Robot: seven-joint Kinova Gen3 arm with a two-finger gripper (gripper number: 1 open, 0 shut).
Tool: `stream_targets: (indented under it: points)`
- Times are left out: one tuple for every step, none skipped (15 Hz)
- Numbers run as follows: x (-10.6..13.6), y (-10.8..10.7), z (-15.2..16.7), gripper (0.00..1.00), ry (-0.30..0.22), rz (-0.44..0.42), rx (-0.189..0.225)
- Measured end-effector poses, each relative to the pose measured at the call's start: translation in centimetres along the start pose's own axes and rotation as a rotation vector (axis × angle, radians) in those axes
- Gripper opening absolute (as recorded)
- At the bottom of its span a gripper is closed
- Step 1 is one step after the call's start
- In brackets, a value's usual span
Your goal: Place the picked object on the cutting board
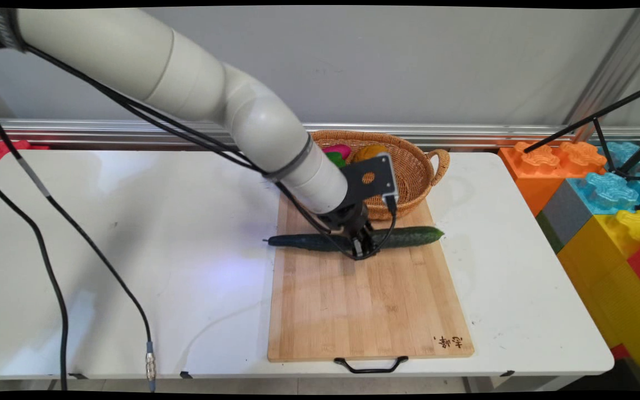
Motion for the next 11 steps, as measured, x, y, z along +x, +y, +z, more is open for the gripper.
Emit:
stream_targets:
  points:
    - [-0.2, 0.1, 0.4, 0.0, -0.002, 0.001, 0.0]
    - [-0.4, 0.1, 0.6, 0.0, -0.003, 0.003, 0.0]
    - [-0.6, 0.1, 1.0, 0.0, -0.003, 0.004, 0.001]
    - [-0.8, 0.2, 1.3, 0.0, -0.002, 0.006, 0.001]
    - [-0.9, 0.2, 1.6, 1.0, -0.004, 0.005, -0.001]
    - [-1.0, 0.3, 1.7, 1.0, -0.005, 0.004, -0.002]
    - [-1.1, 0.3, 1.9, 1.0, -0.008, 0.002, -0.004]
    - [-1.2, 0.4, 2.0, 1.0, -0.011, -0.001, -0.005]
    - [-1.3, 0.4, 2.1, 1.0, -0.016, -0.006, -0.009]
    - [-1.4, 0.5, 2.2, 1.0, -0.021, -0.011, -0.014]
    - [-1.6, 0.6, 2.3, 1.0, -0.025, -0.017, -0.018]
